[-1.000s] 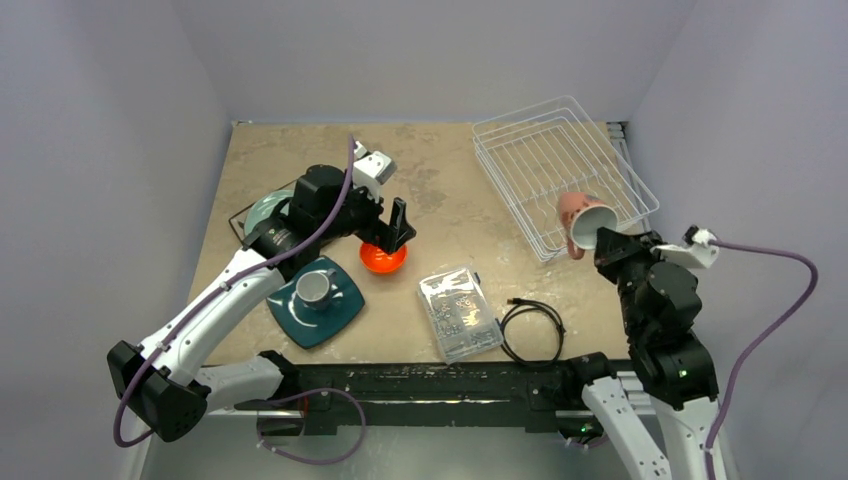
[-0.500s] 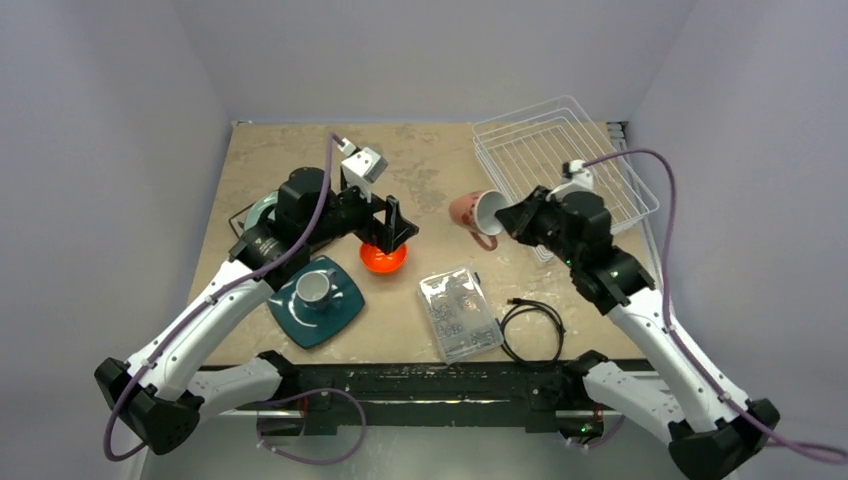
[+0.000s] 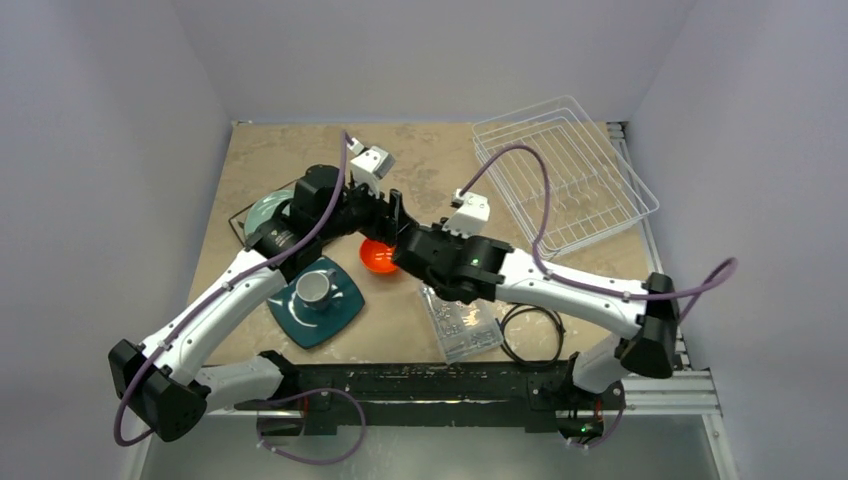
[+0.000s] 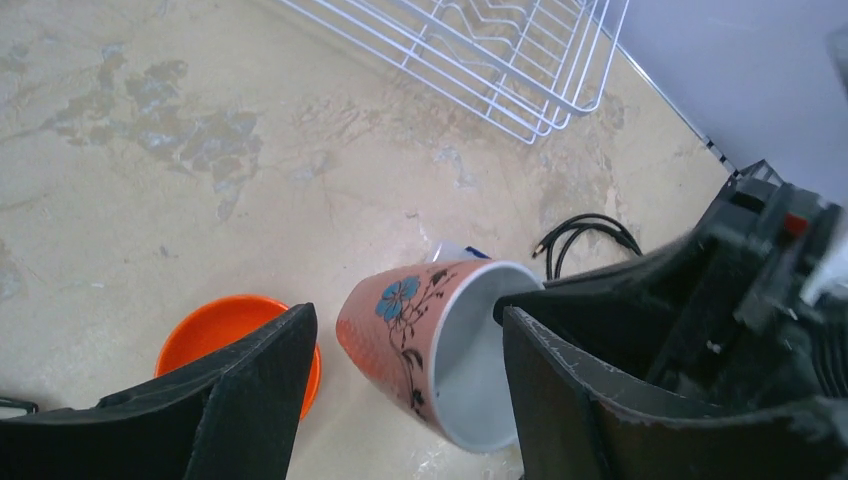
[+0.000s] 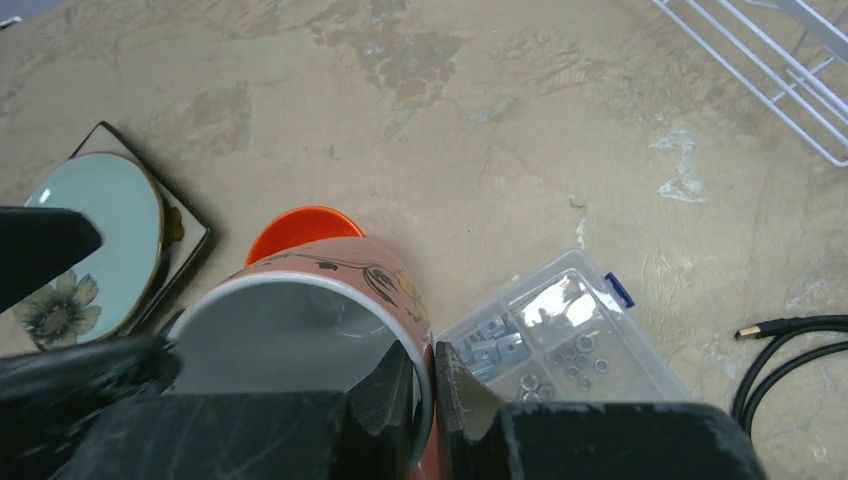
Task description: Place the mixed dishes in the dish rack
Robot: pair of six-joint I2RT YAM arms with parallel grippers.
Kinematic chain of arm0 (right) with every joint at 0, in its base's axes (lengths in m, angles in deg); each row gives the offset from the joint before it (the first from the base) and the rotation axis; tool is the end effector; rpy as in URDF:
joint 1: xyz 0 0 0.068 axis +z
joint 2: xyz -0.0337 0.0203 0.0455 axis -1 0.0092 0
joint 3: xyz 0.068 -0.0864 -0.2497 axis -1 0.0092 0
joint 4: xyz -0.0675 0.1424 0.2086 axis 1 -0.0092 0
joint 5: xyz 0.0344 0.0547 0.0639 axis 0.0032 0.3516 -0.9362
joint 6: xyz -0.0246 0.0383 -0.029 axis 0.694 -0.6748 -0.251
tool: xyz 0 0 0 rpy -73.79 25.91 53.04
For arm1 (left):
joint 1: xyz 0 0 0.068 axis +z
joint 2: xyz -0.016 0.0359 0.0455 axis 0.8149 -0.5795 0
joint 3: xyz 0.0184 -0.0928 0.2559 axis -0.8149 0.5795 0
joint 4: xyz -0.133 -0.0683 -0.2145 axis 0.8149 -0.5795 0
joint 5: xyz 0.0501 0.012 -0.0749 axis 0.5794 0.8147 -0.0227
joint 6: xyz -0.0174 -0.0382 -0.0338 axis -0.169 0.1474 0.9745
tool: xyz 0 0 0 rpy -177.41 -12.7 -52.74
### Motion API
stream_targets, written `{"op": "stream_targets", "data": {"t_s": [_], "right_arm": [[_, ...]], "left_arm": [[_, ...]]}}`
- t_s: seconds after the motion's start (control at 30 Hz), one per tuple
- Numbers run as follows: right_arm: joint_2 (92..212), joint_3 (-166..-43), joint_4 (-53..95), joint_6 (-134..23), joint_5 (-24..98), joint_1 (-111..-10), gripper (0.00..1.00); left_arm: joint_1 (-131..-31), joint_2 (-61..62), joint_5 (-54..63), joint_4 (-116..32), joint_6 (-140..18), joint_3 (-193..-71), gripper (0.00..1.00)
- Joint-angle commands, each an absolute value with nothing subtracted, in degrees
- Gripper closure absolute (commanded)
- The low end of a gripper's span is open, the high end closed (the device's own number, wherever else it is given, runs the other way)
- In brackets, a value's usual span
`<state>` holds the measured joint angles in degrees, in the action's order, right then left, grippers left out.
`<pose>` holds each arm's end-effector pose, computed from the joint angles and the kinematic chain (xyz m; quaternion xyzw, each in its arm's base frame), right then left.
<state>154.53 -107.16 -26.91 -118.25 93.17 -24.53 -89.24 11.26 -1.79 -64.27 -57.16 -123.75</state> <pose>0.1501 0.2579 0.3342 0.1653 0.8594 0.1111 0.4710 0.2033 -0.1515 0.3716 0.2063 0.7920 -0.3352 0.4666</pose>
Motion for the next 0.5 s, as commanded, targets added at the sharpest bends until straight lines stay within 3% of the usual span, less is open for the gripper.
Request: {"op": "stream_targets", "data": {"t_s": [0.0,0.23,0.47], "right_arm": [[159.6,-120.2,-46.3,-139.2,112.1,-20.5,1.00],[162.6,-124.0,-51.7,-144.2,116.8,-18.5,1.00],[161.8,-124.1,-45.3,-138.6,117.2,-18.0,1.00]], "left_arm": [[-89.7,9.6,-0.8,-65.1,-56.4,-126.1,0.35],[-90.1,8.2,0.1,-66.5,-56.8,-126.9,0.50],[-90.7,6.3,0.5,-67.6,-57.6,-127.7,0.54]]}}
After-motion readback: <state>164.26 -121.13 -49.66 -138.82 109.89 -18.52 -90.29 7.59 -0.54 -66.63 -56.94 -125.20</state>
